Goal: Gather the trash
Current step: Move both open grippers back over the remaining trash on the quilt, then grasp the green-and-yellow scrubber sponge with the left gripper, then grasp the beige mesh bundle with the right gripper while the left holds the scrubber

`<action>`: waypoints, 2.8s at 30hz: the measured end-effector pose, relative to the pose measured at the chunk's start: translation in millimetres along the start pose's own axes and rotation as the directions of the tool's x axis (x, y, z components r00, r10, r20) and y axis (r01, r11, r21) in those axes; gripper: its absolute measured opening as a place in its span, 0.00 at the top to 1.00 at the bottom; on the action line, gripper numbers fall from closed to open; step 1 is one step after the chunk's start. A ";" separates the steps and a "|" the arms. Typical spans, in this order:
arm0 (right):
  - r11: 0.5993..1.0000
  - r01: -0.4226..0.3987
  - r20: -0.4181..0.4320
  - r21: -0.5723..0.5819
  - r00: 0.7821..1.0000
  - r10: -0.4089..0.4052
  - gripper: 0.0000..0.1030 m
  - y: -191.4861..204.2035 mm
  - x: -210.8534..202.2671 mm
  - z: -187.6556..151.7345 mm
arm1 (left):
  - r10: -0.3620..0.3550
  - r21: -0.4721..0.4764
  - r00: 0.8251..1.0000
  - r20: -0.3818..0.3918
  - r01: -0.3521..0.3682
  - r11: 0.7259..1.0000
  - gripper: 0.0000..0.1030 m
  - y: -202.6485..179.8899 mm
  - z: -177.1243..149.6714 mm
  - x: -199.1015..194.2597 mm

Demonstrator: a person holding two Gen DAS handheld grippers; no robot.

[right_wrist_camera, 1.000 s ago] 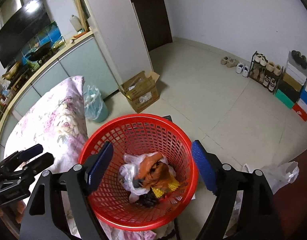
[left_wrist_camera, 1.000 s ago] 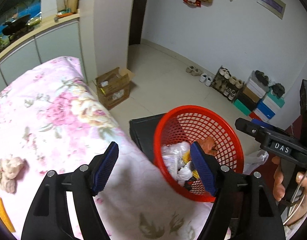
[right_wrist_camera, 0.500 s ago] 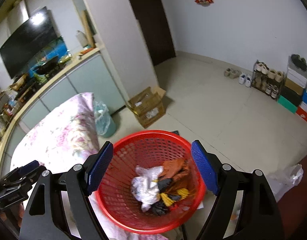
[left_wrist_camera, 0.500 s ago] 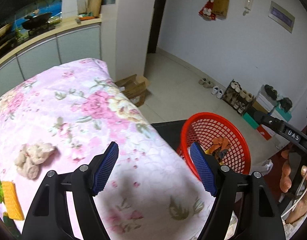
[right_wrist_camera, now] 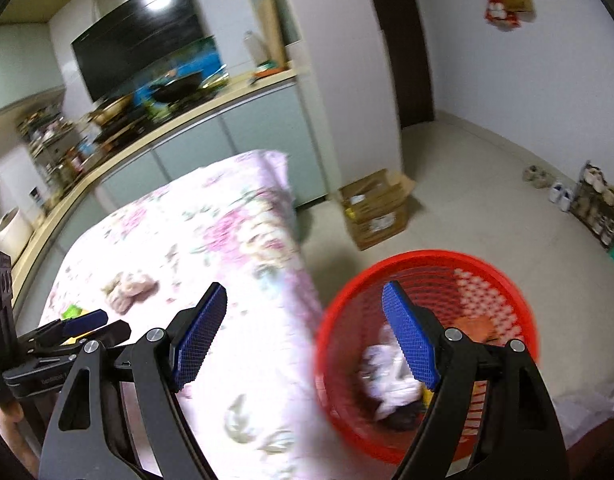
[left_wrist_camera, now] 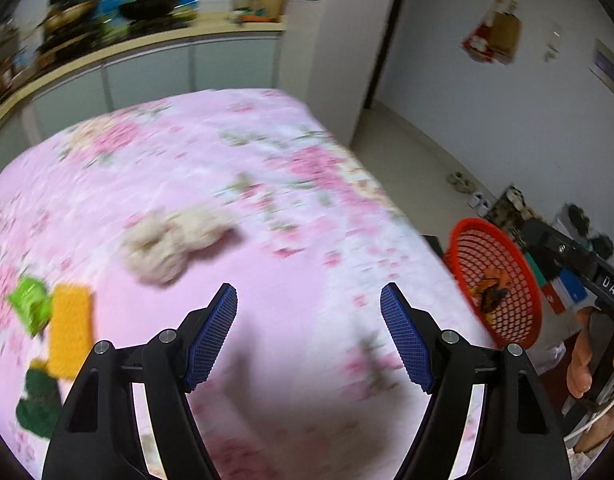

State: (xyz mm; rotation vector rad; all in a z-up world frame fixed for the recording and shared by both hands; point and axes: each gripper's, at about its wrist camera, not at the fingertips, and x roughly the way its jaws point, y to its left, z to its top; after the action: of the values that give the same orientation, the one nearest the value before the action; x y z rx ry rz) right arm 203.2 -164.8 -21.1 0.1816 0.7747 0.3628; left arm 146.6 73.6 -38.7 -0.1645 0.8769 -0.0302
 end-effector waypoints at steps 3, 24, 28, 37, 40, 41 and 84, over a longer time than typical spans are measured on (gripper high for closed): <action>0.999 -0.033 -0.026 -0.025 0.999 0.032 0.25 18.2 9.3 -1.8 | 0.030 -0.051 1.000 0.004 -0.030 0.998 0.30 24.7 -6.8 -10.1; 0.971 -0.191 -0.164 -0.144 0.972 0.167 0.25 109.5 48.2 -23.2 | 0.222 -0.315 0.975 0.005 -0.209 0.926 0.30 176.6 -78.0 -68.1; 0.961 -0.208 -0.179 -0.185 0.968 0.175 0.25 127.5 51.3 -25.5 | 0.211 -0.343 0.977 -0.013 -0.203 0.917 0.30 189.1 -86.0 -61.7; 0.944 -0.220 -0.205 -0.246 0.964 0.171 0.25 158.9 68.3 -22.8 | 0.198 -0.328 0.980 -0.003 -0.188 0.926 0.46 191.5 -88.0 -54.5; 0.940 -0.230 -0.223 -0.251 0.959 0.175 0.25 166.5 77.4 -23.0 | 0.197 -0.324 0.980 -0.001 -0.187 0.928 0.54 191.2 -89.5 -53.2; 0.939 -0.232 -0.227 -0.254 0.958 0.176 0.25 169.1 80.1 -23.2 | 0.191 -0.325 0.982 0.003 -0.180 0.928 0.58 191.6 -89.7 -54.0; 0.891 -0.239 -0.277 -0.387 0.951 0.135 0.55 248.8 173.6 -21.0 | 0.252 -0.432 0.968 0.020 -0.219 0.875 0.67 221.0 -96.3 -67.5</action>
State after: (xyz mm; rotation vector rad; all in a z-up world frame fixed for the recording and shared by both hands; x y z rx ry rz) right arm 239.4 132.1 -76.0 -0.1972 0.9054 0.7384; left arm 20.4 285.4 -82.1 -0.4656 0.8125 0.3995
